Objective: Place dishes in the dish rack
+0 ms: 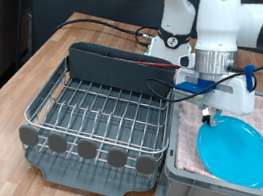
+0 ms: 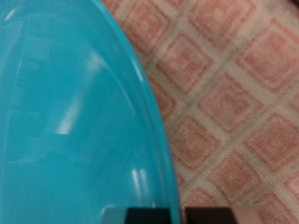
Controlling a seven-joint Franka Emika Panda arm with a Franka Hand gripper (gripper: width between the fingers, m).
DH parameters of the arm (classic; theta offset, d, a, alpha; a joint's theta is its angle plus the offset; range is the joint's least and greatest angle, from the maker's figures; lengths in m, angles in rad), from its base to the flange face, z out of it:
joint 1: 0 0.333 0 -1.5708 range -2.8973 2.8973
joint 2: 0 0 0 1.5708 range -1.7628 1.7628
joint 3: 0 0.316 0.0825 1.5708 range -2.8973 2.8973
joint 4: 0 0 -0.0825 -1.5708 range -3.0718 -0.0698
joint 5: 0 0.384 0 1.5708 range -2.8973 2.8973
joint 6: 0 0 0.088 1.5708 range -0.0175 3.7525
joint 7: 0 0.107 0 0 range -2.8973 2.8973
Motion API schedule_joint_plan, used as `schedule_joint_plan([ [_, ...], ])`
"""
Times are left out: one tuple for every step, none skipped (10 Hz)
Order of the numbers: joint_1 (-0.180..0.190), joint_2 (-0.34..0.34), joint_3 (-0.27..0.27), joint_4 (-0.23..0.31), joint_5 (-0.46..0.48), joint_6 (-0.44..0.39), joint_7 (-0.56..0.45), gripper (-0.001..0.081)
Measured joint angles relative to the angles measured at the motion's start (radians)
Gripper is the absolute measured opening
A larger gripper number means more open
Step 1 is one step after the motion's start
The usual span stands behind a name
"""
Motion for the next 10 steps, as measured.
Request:
schedule_joint_plan([
  [0.030, -0.024, -0.055, -0.007, -0.144, -0.032, 0.119, 0.0026],
  [0.047, -0.051, -0.092, -0.012, -0.256, -0.067, 0.212, 0.0026],
  [0.050, -0.076, -0.111, -0.015, -0.333, -0.098, 0.270, 0.0025],
  [0.050, -0.097, -0.124, -0.016, -0.391, -0.126, 0.310, 0.0025],
  [0.049, -0.115, -0.134, -0.016, -0.455, -0.161, 0.348, 0.0024],
  [0.048, -0.133, -0.141, -0.013, -0.525, -0.204, 0.394, 0.0024],
  [0.047, -0.152, -0.145, -0.008, -0.588, -0.248, 0.441, 0.0024],
  [0.045, -0.169, -0.147, -0.003, -0.636, -0.286, 0.481, 0.0024],
  [0.044, -0.187, -0.147, 0.002, -0.678, -0.321, 0.514, 0.0024],
  [0.041, -0.207, -0.147, 0.009, -0.719, -0.361, 0.545, 0.0024],
])
